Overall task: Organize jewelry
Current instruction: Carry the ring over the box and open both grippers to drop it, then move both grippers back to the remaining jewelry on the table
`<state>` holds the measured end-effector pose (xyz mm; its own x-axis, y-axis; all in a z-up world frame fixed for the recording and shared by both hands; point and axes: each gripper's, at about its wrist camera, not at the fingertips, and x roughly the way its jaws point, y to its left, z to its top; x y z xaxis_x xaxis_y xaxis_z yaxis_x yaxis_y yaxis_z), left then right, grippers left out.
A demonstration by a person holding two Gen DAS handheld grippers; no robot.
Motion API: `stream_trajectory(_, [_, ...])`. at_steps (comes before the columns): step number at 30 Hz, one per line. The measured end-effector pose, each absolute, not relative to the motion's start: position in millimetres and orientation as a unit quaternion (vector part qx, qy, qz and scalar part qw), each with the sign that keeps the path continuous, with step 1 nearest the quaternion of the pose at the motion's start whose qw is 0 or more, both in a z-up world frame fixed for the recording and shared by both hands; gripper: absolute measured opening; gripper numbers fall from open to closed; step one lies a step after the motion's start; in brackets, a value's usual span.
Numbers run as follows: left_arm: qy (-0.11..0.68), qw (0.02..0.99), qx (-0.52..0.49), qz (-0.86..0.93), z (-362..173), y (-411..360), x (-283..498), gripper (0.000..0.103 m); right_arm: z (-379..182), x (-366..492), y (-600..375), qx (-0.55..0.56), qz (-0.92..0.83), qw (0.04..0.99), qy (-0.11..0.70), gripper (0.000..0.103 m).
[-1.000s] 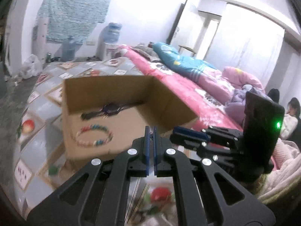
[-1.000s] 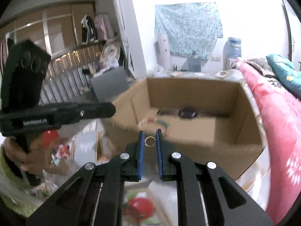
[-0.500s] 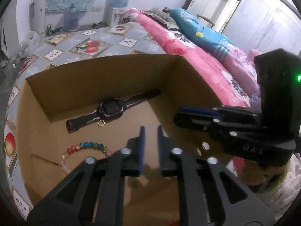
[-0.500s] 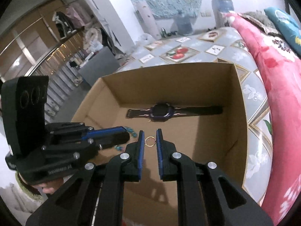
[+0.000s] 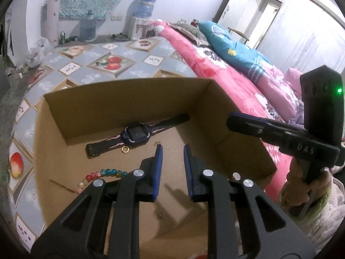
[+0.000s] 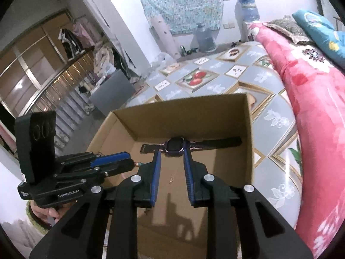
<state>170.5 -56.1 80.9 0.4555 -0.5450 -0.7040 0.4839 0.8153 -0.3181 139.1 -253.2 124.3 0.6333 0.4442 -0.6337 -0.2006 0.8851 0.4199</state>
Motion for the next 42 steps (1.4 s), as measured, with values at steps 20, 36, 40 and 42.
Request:
stream_trajectory(20, [0.339, 0.864, -0.015, -0.373, 83, -12, 10, 0.028, 108, -33, -263, 0.155, 0.235, 0.903, 0.324, 0.028])
stream_trajectory(36, [0.386, 0.858, 0.145, -0.305, -9, -80, 26, 0.027, 28, -29, -240, 0.231, 0.254, 0.843, 0.416, 0.028])
stream_trajectory(40, [0.394, 0.853, 0.151, -0.309, -19, -86, 37, 0.027, 22, -23, -237, 0.236, 0.259, 0.836, 0.423, 0.028])
stream_trajectory(42, [0.395, 0.851, 0.158, -0.308, -22, -91, 41, 0.027, 19, -21, -237, 0.237, 0.26, 0.834, 0.426, 0.028])
